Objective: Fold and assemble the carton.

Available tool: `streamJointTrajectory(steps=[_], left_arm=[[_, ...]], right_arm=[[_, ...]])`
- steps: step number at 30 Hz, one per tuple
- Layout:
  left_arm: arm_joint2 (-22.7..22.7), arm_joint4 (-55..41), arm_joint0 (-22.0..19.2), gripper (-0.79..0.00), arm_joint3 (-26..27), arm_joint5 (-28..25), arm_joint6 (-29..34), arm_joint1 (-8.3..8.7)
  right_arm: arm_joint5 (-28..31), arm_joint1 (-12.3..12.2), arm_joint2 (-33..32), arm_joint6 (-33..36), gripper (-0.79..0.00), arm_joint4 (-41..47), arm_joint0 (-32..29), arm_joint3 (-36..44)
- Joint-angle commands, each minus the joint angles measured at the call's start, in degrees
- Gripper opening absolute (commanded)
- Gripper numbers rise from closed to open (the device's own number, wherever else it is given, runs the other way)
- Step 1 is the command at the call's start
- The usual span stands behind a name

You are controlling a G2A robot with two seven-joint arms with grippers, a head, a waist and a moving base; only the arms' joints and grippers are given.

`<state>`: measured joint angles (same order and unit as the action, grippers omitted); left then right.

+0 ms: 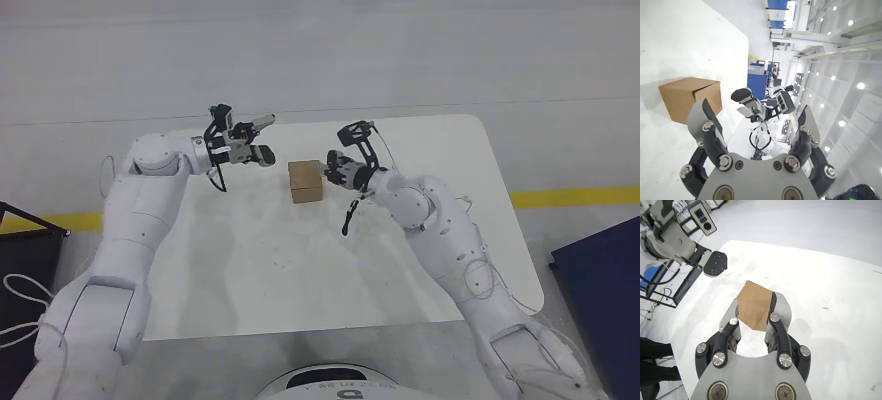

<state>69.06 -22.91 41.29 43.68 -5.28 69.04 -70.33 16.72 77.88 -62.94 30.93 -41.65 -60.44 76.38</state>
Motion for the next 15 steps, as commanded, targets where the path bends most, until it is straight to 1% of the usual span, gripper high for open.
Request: streamJointTrajectory(steps=[1, 6, 10, 12, 15], left_arm=[[4.1, -1.9, 4.3, 0.0, 3.9, -1.4, 1.8, 1.49], [12.1, -2.1, 14.6, 0.0, 15.2, -1.9, 3.4, 4.5], [16.9, -0.9, 22.7, 0.0, 24.1, -0.3, 2.9, 6.1], [18.6, -0.7, 26.1, 0.0, 26.8, 0.8, 1.8, 6.57], [19.6, -1.3, 29.9, 0.0, 29.1, 1.5, 0.3, 6.87]], right_arm=[[1.8, -0.5, -2.0, -0.3, -0.785, 1.7, -1.4, 1.8], [5.2, -1.3, -4.4, -0.4, -0.785, 3.5, -4.2, 5.1], [5.5, -1.2, -3.3, -0.5, -0.785, 3.5, -3.8, 4.6], [5.3, -1.0, -2.0, -0.8, -0.785, 3.3, -2.6, 3.3], [4.6, -0.4, 1.3, -1.6, -0.785, 0.3, -0.3, 1.3]])
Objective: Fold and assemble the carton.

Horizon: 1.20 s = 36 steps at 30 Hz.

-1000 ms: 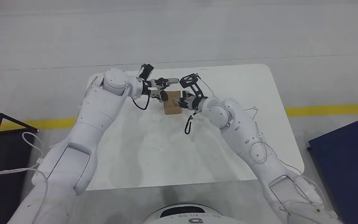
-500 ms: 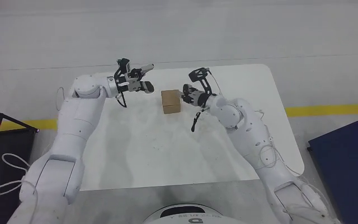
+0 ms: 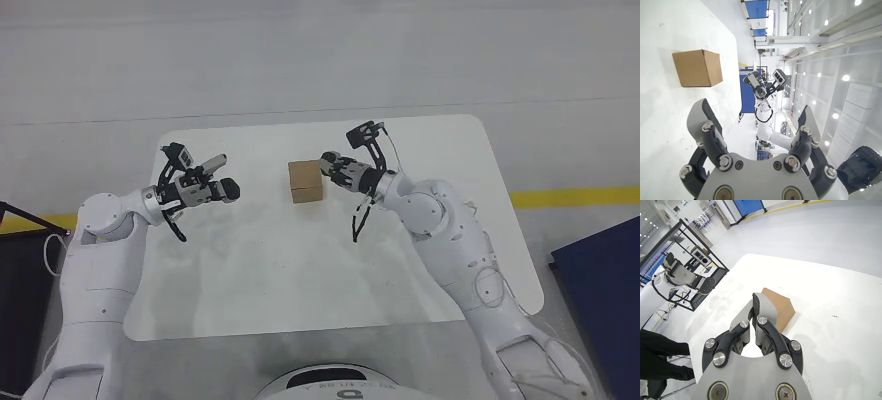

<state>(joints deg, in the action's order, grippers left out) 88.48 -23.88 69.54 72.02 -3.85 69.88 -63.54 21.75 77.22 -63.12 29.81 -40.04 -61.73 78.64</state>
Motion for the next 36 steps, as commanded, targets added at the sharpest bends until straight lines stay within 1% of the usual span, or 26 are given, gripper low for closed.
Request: streamJointTrajectory(steps=[1, 6, 10, 13, 17, 21, 23, 26, 28, 32, 34, 36], left_arm=[[0.2, -0.3, 2.5, 0.0, 1.2, 0.2, -0.9, 0.13], [-0.2, -1.2, 5.0, 0.0, 2.3, 0.2, -2.3, 0.19], [-0.4, -2.2, 5.5, 0.0, 2.0, 0.3, -3.2, 0.27], [-0.5, -2.5, 5.6, 0.0, 1.9, 0.3, -3.4, 0.38], [-0.5, -2.7, 5.3, 0.0, 1.6, 0.6, -3.6, 0.55], [-0.5, -4.3, 4.3, 0.0, 0.5, 1.2, -5.2, 0.53], [-1.3, -3.6, 2.5, 0.0, -0.9, 1.7, -6.8, 0.46], [-3.9, -1.7, -2.0, 0.0, -3.6, 2.1, -8.5, 0.11], [-6.8, 0.7, -6.2, 0.0, -6.0, 2.8, -9.2, -0.3], [-12.8, 5.3, -14.8, 0.0, -12.2, 3.0, -11.6, -1.46], [-15.5, 7.4, -19.2, 0.0, -16.5, 3.0, -12.9, -2.17], [-18.2, 8.9, -23.5, 0.0, -20.9, 2.7, -13.9, -3.04]], right_arm=[[-0.8, 0.5, 2.6, -0.8, -0.785, -1.9, 1.8, -2.0], [-1.6, 1.8, 7.0, -1.6, -0.785, -2.8, 5.4, -7.0], [-2.0, 2.6, 10.2, -0.6, -0.785, -4.5, 7.7, -10.5], [-2.7, 3.0, 11.9, -0.3, -0.785, -6.3, 8.7, -11.2], [-3.0, 2.9, 11.2, 0.0, -0.785, -6.0, 8.4, -9.6], [-2.4, 2.0, 6.7, -1.5, -0.785, -1.4, 6.5, -6.7], [-3.0, 1.6, 5.1, -1.7, -0.785, -1.9, 5.5, -5.8], [-4.5, 1.2, 3.9, -2.0, -0.785, -2.7, 4.1, -5.6], [-6.0, 1.0, 2.9, -2.5, -0.785, -2.6, 3.2, -6.3], [-12.5, 1.0, 1.1, -4.5, -0.785, -1.1, 2.6, -10.0], [-12.7, 1.3, 1.5, -4.2, -0.785, 0.2, 3.3, -12.6], [-10.9, 1.6, 2.9, -3.1, -0.785, 1.3, 3.9, -14.3]])
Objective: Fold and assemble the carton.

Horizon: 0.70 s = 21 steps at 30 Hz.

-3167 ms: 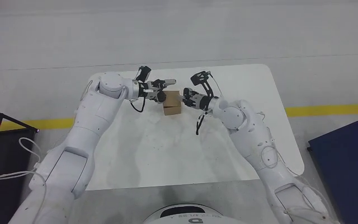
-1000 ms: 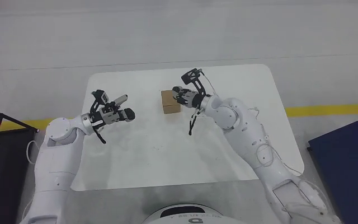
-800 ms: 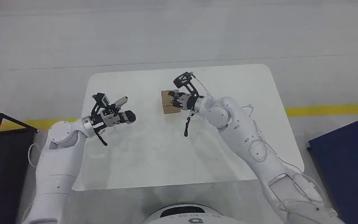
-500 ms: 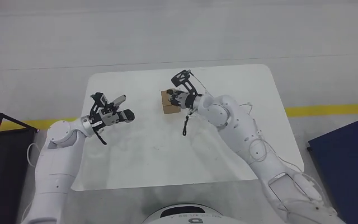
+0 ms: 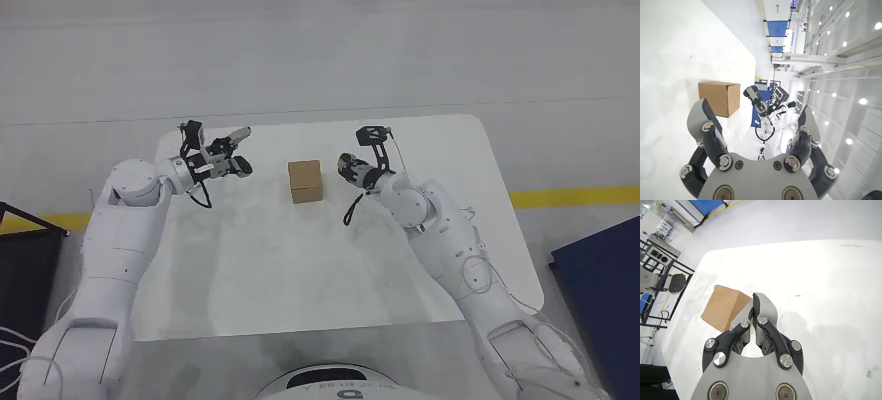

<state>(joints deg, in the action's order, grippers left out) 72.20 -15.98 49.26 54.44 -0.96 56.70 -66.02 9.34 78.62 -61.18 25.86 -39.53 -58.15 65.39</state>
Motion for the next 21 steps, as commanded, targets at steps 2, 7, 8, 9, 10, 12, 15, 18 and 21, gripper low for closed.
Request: streamJointTrajectory(steps=[2, 7, 8, 9, 10, 12, 15, 18, 21], left_arm=[[-4.6, 2.3, -7.1, 0.0, -7.7, -0.1, -2.3, -1.58], [-11.0, 3.7, -14.6, 0.0, -17.4, 0.4, -2.5, -4.54], [-12.1, 3.7, -15.7, 0.0, -18.9, 0.0, -2.1, -5.17], [-13.0, 3.4, -16.7, 0.0, -20.3, -0.3, -1.7, -5.8], [-14.1, 3.3, -17.6, 0.0, -21.5, -0.6, -1.2, -6.47], [-15.8, 2.7, -19.1, 0.0, -23.8, -1.5, -0.3, -7.81], [-18.1, 1.2, -20.7, 0.0, -26.4, -2.6, 1.3, -9.88], [-20.3, -0.1, -21.6, 0.0, -28.5, -3.3, 4.4, -11.92], [-22.0, -1.2, -22.5, 0.0, -30.5, -3.7, 9.3, -13.66]], right_arm=[[2.5, 0.6, 2.6, 2.0, -0.785, 0.4, 1.1, -2.4], [5.5, 1.1, 4.5, 3.3, -0.785, 1.7, 1.4, -3.0], [6.0, 1.0, 4.5, 3.6, -0.785, 1.8, 1.2, -2.7], [6.7, 1.0, 4.6, 4.1, -0.785, 2.0, 1.0, -2.3], [7.5, 0.9, 4.5, 4.7, -0.785, 2.0, 0.8, -1.8], [8.5, 0.6, 4.0, 5.4, -0.785, 2.1, 0.1, -0.5], [8.2, 0.0, 2.7, 5.7, -0.785, 1.6, -1.2, 2.2], [7.5, -0.7, 1.1, 6.0, -0.785, 0.5, -3.3, 6.3], [7.1, -1.5, -0.8, 6.4, -0.785, -0.4, -6.1, 10.9]])
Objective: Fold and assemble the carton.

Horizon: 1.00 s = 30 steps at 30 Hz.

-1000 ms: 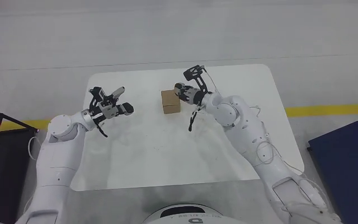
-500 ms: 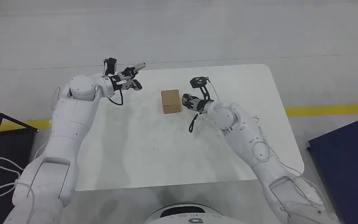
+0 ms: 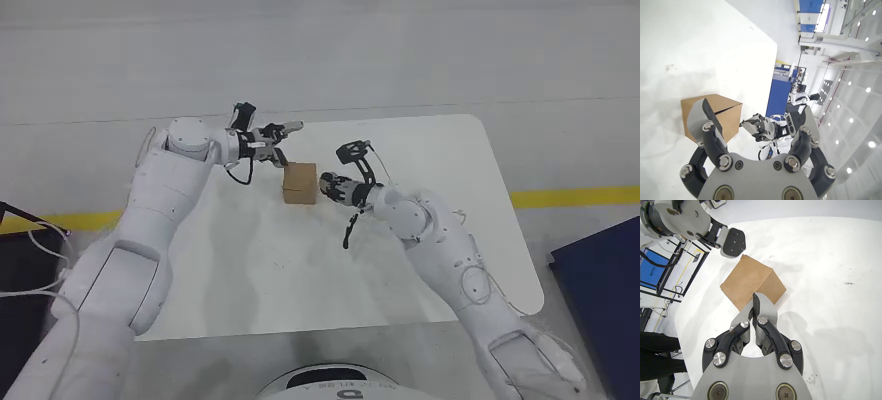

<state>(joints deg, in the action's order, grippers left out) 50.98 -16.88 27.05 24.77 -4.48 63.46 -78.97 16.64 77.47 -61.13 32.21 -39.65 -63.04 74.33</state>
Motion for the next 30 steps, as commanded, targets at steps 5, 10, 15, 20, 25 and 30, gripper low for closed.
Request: streamJointTrajectory(steps=[5, 10, 15, 20, 25, 30], left_arm=[[-1.4, -3.3, -1.2, 0.0, -4.6, -0.4, 9.1, -2.42], [-0.3, -7.1, -0.6, 0.0, -7.1, -1.3, 17.8, -2.66], [0.4, -8.0, 0.7, 0.0, -7.7, -2.5, 21.2, -2.27], [2.2, -10.2, 2.4, 0.0, -7.7, -3.3, 22.7, -1.4], [3.4, -10.5, 3.8, 0.0, -6.0, -3.9, 23.7, -0.23], [4.2, -9.7, 5.1, 0.0, -3.1, -3.2, 24.0, 0.85]], right_arm=[[-0.4, -1.3, -3.2, 0.7, -0.785, -0.7, -5.5, 8.1], [0.2, -2.5, -8.1, -0.5, -0.785, 0.3, -10.0, 13.6], [11.0, -4.1, -12.2, 7.3, -0.785, 6.7, -14.8, 19.3], [22.2, -5.5, -10.4, 22.9, -0.785, 13.6, -14.9, 19.8], [18.0, -5.0, -4.3, 24.0, -0.785, 10.0, -10.5, 13.4], [10.9, -4.0, -0.6, 16.7, -0.785, 1.7, -5.7, 6.6]])
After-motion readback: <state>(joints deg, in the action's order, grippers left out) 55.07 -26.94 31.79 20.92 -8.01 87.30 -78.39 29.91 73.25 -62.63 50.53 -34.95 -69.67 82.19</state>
